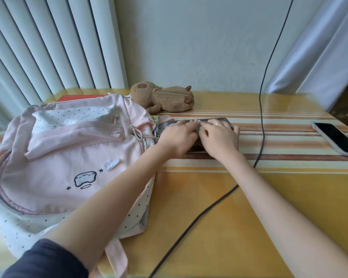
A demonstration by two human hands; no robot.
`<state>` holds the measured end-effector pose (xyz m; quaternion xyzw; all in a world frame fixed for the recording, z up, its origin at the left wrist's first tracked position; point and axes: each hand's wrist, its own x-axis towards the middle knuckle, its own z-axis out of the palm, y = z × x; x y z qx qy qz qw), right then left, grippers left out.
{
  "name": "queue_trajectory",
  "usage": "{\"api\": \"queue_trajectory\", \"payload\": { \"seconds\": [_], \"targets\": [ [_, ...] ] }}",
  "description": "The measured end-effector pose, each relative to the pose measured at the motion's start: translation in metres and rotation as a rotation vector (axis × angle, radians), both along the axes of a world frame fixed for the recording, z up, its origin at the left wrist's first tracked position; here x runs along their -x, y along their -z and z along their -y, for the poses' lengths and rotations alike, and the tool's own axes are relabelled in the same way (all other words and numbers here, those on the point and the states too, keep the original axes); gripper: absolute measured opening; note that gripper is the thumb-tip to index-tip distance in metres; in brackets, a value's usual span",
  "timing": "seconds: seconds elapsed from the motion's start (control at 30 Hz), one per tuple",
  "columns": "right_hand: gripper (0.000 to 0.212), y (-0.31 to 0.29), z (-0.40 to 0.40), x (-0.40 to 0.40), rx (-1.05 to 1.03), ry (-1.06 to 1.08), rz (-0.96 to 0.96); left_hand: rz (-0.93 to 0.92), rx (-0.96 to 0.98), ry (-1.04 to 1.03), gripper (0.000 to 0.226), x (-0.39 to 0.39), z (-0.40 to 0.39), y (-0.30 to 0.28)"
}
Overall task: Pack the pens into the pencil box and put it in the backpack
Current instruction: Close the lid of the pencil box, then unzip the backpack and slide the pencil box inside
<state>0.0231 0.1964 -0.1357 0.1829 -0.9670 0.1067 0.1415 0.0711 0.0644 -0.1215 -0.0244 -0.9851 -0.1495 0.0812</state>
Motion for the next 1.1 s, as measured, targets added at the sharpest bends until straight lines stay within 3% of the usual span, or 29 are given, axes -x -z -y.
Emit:
{"api": "queue_trajectory", "payload": {
  "seconds": [0.07, 0.1, 0.23, 0.4, 0.5, 0.6, 0.67, 0.77, 0.9, 1.0, 1.1],
  "targets": [
    [0.042, -0.013, 0.011, 0.013, 0.016, -0.016, -0.018, -0.069, -0.119, -0.171, 0.050, 0.013, 0.000, -0.008],
    [0.046, -0.015, 0.016, 0.019, -0.002, -0.040, 0.015, -0.059, -0.079, -0.217, 0.051, 0.019, -0.002, -0.007],
    [0.057, -0.008, 0.020, 0.039, -0.062, -0.088, 0.260, 0.179, 0.102, -0.182, 0.059, 0.043, -0.003, 0.006],
    [0.062, -0.009, 0.025, 0.044, -0.102, -0.111, 0.251, 0.223, 0.126, -0.145, 0.058, 0.048, 0.004, 0.004],
    [0.064, -0.014, 0.010, 0.049, -0.079, -0.166, 0.396, 0.092, 0.004, -0.109, 0.061, 0.045, 0.010, 0.013],
    [0.058, -0.010, -0.017, 0.058, -0.074, -0.022, 0.311, -0.118, -0.274, -0.187, 0.044, 0.045, 0.012, 0.022],
    [0.055, -0.006, -0.020, 0.062, -0.034, 0.024, 0.306, -0.114, -0.399, -0.284, 0.034, 0.049, 0.011, 0.025],
    [0.051, -0.005, -0.011, 0.066, -0.009, 0.042, 0.339, -0.042, -0.348, -0.339, 0.032, 0.054, 0.012, 0.023],
    [0.051, -0.011, -0.002, 0.059, -0.188, 0.056, 0.222, 0.035, -0.277, -0.285, 0.036, 0.047, 0.012, 0.012],
    [0.051, -0.019, -0.004, 0.048, -0.185, -0.015, 0.261, 0.135, -0.323, -0.259, 0.045, 0.034, 0.012, 0.000],
    [0.051, -0.024, -0.006, 0.033, -0.279, 0.021, 0.285, 0.243, -0.538, -0.249, 0.089, 0.009, 0.020, -0.003]
  ]
}}
